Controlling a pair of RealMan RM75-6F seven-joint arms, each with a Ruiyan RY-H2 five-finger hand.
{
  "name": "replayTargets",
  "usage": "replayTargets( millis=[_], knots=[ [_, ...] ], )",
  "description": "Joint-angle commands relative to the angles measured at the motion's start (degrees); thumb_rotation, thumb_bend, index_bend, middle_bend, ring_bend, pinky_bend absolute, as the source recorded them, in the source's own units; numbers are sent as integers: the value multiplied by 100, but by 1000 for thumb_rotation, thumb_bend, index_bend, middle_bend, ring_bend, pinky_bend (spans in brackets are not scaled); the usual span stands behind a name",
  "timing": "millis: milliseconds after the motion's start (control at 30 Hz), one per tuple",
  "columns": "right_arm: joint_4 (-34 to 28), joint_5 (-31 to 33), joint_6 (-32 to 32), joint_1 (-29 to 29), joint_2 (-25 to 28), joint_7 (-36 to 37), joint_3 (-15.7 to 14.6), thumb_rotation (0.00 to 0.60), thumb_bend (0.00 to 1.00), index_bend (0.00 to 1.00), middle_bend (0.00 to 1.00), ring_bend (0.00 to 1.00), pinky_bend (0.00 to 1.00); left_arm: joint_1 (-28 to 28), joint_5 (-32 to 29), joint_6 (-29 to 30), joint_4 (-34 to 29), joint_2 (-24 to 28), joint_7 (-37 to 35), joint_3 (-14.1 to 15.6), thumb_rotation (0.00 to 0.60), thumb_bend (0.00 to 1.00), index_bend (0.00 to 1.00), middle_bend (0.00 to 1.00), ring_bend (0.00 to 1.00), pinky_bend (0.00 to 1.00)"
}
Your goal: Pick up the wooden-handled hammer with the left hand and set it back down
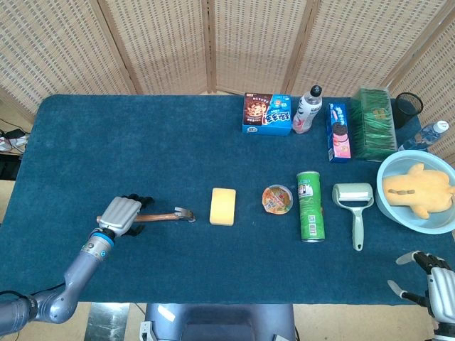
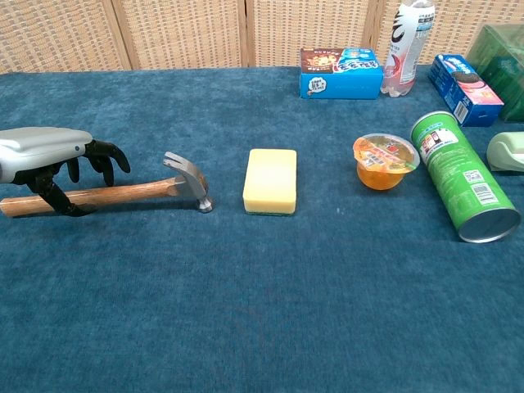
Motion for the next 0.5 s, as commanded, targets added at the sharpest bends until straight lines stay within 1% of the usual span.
replayTargets(
  millis=[33, 300, 400, 500],
  knots=[
    [-4, 3, -8, 11, -7, -12, 15, 600, 157, 463, 438, 391, 311, 19, 51, 114, 31, -81, -5, 27, 600, 378, 208, 317, 221, 342],
    [-25, 37, -54, 11, 1, -36, 18, 600, 157, 463, 438, 391, 311, 13, 47, 146, 141, -212, -44, 79, 600, 384, 213, 317, 221, 346],
    [-34, 94, -97, 10, 19, -45, 30, 600, 157, 463, 438, 392, 311, -6, 60, 175, 286, -370, -52, 86, 600, 416, 249, 319, 239, 373],
    [-65, 119, -153, 27, 34, -51, 35, 600, 157, 463, 438, 392, 313, -24, 116, 190, 358, -447, -57, 98, 600, 480, 316, 349, 285, 411]
  ],
)
